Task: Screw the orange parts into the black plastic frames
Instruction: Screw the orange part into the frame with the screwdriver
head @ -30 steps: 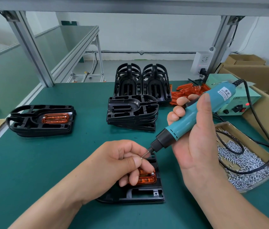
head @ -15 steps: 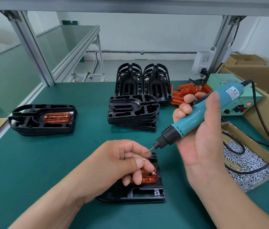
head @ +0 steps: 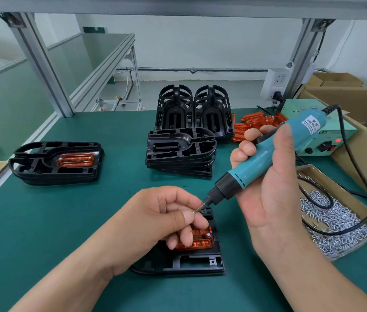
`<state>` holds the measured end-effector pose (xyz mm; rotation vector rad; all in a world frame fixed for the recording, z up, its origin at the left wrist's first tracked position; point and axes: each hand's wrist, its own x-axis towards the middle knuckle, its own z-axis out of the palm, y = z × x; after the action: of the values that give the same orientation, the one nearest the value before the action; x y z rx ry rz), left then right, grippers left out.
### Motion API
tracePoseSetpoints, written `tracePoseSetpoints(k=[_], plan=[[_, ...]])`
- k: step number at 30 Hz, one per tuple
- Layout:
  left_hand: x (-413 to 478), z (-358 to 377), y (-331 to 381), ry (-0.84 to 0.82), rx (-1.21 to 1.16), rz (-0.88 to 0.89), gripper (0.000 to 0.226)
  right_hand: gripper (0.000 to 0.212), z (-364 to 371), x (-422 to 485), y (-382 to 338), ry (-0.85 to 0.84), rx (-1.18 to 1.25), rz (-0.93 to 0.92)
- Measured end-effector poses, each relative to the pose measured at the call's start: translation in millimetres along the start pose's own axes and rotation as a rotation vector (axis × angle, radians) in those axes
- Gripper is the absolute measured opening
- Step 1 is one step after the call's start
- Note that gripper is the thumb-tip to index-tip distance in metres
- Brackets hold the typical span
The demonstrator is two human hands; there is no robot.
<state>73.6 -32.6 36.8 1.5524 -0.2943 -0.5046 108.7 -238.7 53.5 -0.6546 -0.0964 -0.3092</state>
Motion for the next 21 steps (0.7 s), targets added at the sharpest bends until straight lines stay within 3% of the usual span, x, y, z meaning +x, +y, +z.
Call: tracePoseSetpoints(k=[6, 21], plan=[[-0.5, 2.1, 1.6, 0.045, -0.013, 0.014, 0.02, 0.023, 1.4, -0.6, -0.3, -0.012, -0.027, -0.031], [-2.3, 1.7, 5.2, -0.052, -0.014, 0.005, 0.022, 0.017, 3.6, -2.0, -0.9, -0.068, -0.005, 0.009]])
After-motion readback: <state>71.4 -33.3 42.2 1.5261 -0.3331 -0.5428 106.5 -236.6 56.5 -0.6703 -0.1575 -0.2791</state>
